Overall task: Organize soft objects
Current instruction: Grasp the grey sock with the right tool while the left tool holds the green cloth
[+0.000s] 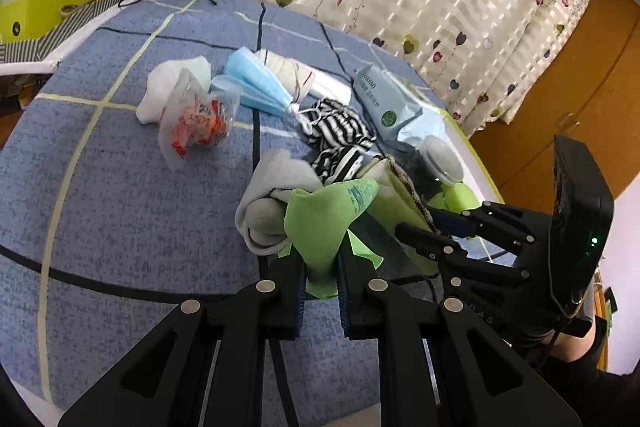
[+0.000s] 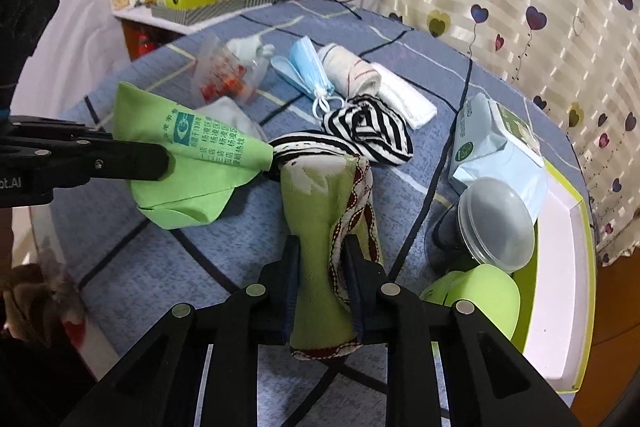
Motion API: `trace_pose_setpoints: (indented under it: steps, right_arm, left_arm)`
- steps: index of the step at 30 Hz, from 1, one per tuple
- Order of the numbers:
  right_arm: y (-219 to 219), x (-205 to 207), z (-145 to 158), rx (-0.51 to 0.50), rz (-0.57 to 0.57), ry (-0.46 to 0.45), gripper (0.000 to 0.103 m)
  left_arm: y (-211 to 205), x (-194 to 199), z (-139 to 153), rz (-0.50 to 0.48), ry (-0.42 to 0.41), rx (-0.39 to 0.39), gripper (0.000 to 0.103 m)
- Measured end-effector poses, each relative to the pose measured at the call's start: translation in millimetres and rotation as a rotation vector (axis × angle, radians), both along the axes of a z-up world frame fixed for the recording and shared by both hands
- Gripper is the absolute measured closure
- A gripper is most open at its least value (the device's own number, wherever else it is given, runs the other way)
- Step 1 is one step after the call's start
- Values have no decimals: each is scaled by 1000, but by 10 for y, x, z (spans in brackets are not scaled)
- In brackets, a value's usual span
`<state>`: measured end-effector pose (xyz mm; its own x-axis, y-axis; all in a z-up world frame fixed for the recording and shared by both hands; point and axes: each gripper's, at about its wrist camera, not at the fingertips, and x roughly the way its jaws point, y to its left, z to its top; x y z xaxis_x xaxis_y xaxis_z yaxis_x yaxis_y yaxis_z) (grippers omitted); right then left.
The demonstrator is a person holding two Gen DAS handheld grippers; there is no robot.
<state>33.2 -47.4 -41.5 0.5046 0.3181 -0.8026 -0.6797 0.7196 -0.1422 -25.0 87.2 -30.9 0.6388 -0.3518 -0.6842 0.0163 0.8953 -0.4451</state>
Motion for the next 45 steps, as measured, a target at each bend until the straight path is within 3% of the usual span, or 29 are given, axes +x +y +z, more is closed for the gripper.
trace_pose_setpoints:
  steps: [4, 9, 14, 18, 19, 21, 23, 29, 30, 32, 41, 43, 45]
  right_arm:
    - [-5, -25, -23, 1, 1, 8, 83]
    - [-50, -91, 29, 20, -2, -2, 83]
    - [-74, -136, 48, 26, -3, -5, 83]
    - [-115, -158, 31, 37, -9, 14, 81]
    - [-119, -155, 21, 36, -12, 17, 80]
    - [-117, -138, -23, 26, -15, 32, 75]
    - [-120, -121, -57, 20, -28, 44, 62]
    - [-149, -184, 121, 59, -36, -10, 56]
    - [-156, -192, 141, 62, -36, -15, 56]
    - [-159, -201, 165, 65, -34, -19, 56]
    - [-198, -238, 201, 83, -39, -20, 56]
    - [-220, -259, 230, 99, -38, -23, 56]
    - [-238, -276, 255, 110, -40, -28, 56]
  left_arm:
    - [-45, -4, -45, -7, 38, 16, 89]
    - [-152, -106, 24, -59, 6, 22, 89]
    - [-206, -106, -131, -67, 82, 45, 87]
    - [-185, -166, -179, -59, 93, 48, 75]
    - [-171, -180, -180, -56, 91, 40, 68]
    - [-131, -222, -173, -42, 80, 21, 67]
    - [-105, -245, -165, -33, 65, 0, 67]
    - [-209, -238, -221, -61, 77, -9, 67]
    - [-223, -242, -218, -62, 72, -8, 68]
    - [-246, -261, -195, -68, 63, 5, 80]
    - [-328, -408, -120, -111, 31, 7, 82]
    - [-329, -406, -108, -104, 23, 9, 94]
    - [-320, -388, -113, -91, 19, 17, 95]
